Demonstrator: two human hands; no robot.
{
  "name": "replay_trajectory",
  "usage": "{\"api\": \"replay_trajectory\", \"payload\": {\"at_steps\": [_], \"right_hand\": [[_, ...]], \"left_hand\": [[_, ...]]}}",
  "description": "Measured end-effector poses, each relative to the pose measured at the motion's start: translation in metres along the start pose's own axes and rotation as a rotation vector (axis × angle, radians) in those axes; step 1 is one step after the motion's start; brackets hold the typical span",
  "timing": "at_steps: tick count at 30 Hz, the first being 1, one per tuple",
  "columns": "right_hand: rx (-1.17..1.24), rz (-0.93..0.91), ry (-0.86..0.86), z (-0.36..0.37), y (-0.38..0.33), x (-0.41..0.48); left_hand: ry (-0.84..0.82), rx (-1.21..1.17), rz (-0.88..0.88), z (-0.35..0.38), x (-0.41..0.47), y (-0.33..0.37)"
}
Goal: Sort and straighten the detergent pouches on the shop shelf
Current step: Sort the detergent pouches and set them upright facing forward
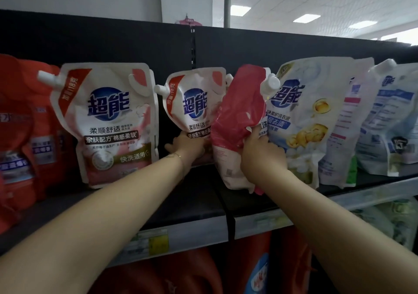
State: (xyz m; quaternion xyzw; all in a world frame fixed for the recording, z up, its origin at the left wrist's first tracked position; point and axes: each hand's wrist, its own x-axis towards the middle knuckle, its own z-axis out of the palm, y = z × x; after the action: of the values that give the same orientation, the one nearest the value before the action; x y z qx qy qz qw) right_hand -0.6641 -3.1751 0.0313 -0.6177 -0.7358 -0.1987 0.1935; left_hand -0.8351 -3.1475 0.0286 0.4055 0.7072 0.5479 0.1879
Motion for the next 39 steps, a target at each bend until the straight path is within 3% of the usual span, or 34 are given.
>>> {"api": "replay_trajectory", "payload": {"at_steps": [4,16,30,34,39], "right_hand": [[0.018,0.006,-0.031,-0.002,-0.001,-0.003],[0.192,0.049,-0.098,-0.012,-0.002,-0.013],[0.415,0.109,-0.079,-0.013,-0.006,-0.024],[0.487,0.117,0.113,-0.011,-0.014,-0.037],[0.482,-0.131,0.634,-0.001,-0.029,-0.052]], "left_hand": [[-0.055,-0.137,0.1,-0.016,-0.017,-0.004],[0.122,0.106,0.14,-0.044,-0.05,0.001],[-0.026,-0.149,0.156,-0.173,-0.077,-0.033],[-0.024,-0.112,0.241,-0.19,-0.079,-0.034],[0.144,-0.017,0.345,-0.2,-0.07,-0.046]]}}
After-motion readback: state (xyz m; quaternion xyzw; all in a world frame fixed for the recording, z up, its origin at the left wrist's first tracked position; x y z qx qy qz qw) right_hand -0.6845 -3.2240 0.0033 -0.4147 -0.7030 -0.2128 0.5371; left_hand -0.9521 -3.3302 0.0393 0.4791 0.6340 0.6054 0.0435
